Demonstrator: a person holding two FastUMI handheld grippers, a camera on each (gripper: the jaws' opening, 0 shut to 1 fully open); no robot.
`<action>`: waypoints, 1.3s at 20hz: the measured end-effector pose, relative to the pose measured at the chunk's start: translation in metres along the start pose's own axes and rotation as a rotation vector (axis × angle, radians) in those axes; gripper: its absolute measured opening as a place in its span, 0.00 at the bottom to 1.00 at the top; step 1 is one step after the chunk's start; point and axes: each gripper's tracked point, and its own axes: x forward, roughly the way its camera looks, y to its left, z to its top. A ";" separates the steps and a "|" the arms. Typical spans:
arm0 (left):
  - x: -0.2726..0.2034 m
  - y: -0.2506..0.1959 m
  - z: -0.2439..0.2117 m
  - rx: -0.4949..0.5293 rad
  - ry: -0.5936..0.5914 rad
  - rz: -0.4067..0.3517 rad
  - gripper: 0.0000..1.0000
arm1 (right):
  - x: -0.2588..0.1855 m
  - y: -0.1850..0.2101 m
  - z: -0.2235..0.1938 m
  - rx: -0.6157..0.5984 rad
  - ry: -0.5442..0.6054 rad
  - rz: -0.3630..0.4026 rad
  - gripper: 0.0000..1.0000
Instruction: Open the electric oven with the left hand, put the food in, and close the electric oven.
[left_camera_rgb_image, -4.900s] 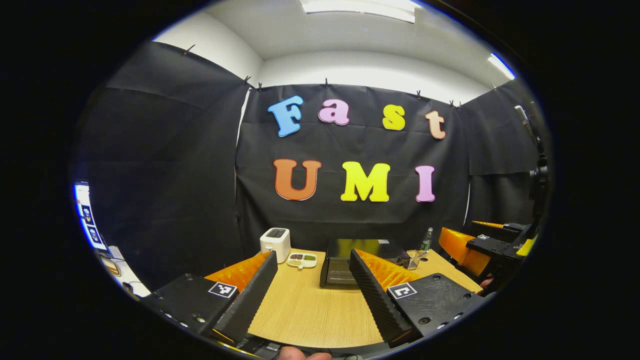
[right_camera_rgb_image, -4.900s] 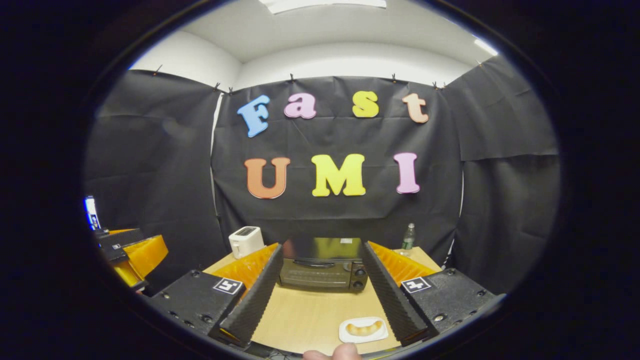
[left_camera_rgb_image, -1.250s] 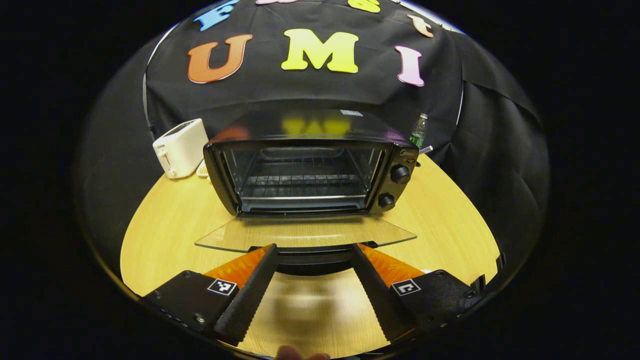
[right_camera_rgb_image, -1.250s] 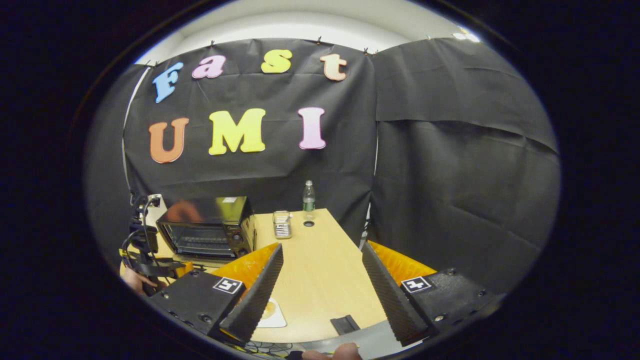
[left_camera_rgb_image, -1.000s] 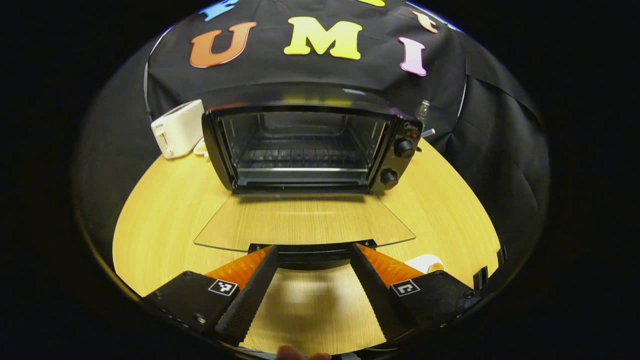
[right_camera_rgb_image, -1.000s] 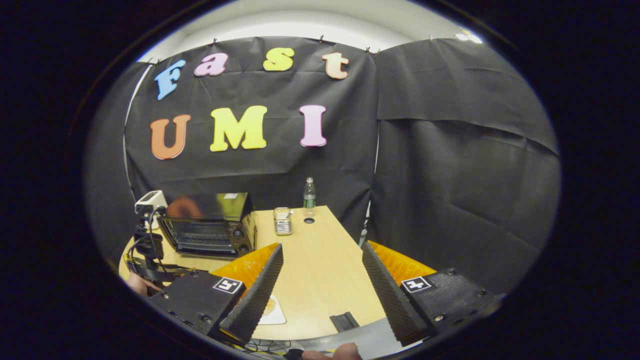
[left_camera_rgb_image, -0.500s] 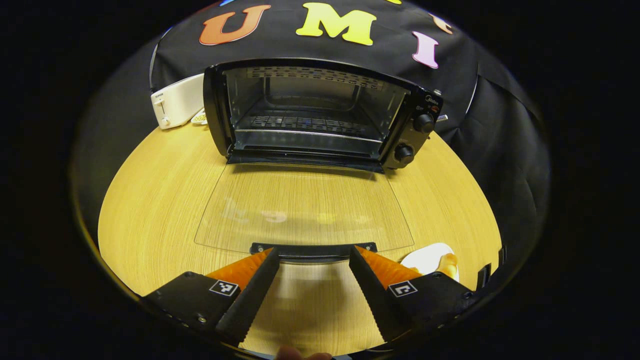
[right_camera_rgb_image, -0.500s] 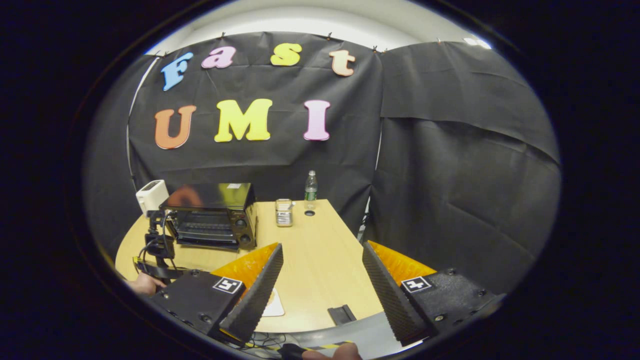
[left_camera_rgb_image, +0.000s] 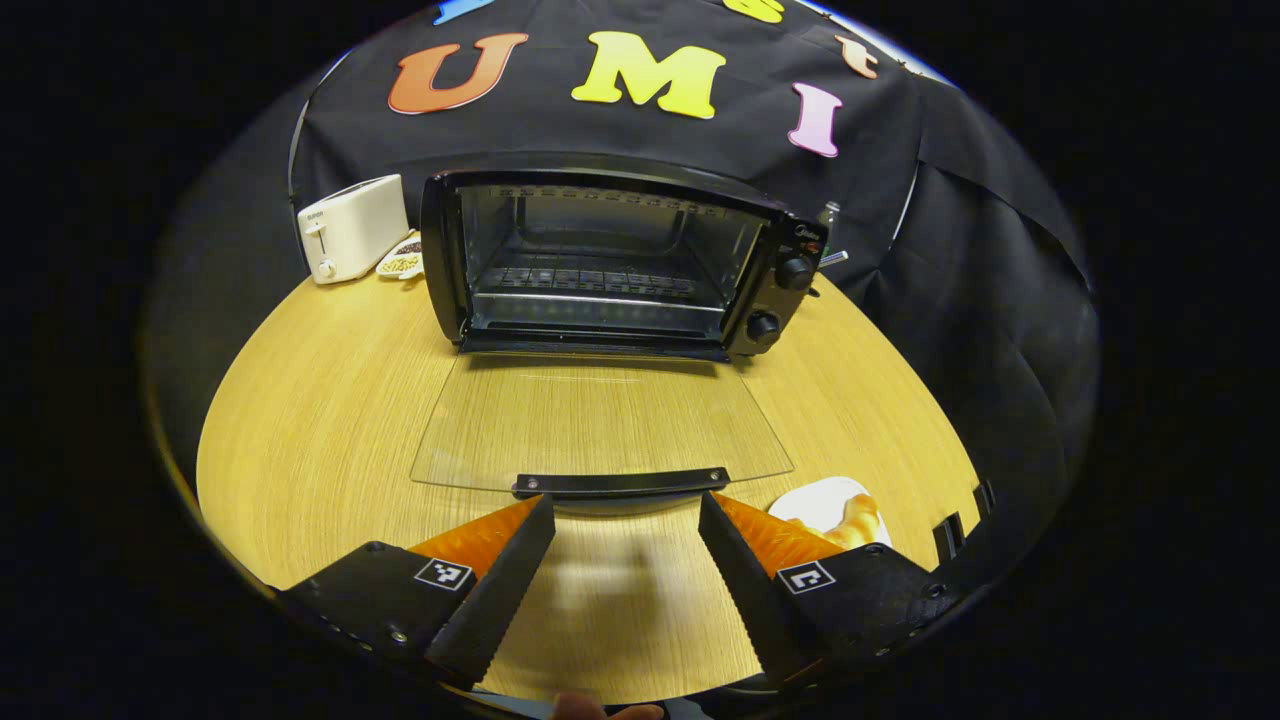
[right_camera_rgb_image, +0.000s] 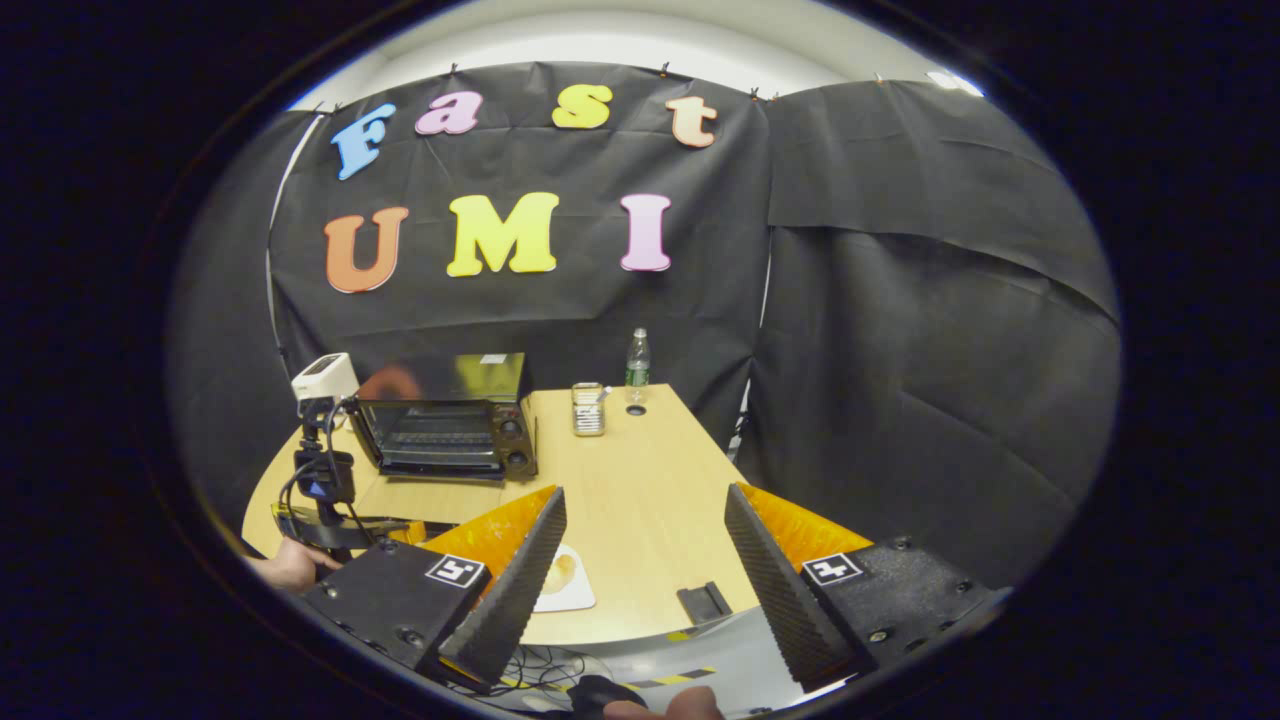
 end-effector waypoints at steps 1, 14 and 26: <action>-0.013 -0.001 -0.001 -0.001 -0.016 -0.016 0.95 | 0.001 0.009 -0.007 -0.004 0.016 0.016 1.00; -0.207 0.084 0.007 -0.087 -0.247 0.143 0.95 | 0.101 0.094 -0.109 0.044 0.299 0.157 0.98; -0.213 0.100 0.097 -0.094 -0.378 0.318 0.95 | 0.186 0.116 -0.212 0.137 0.555 0.230 0.92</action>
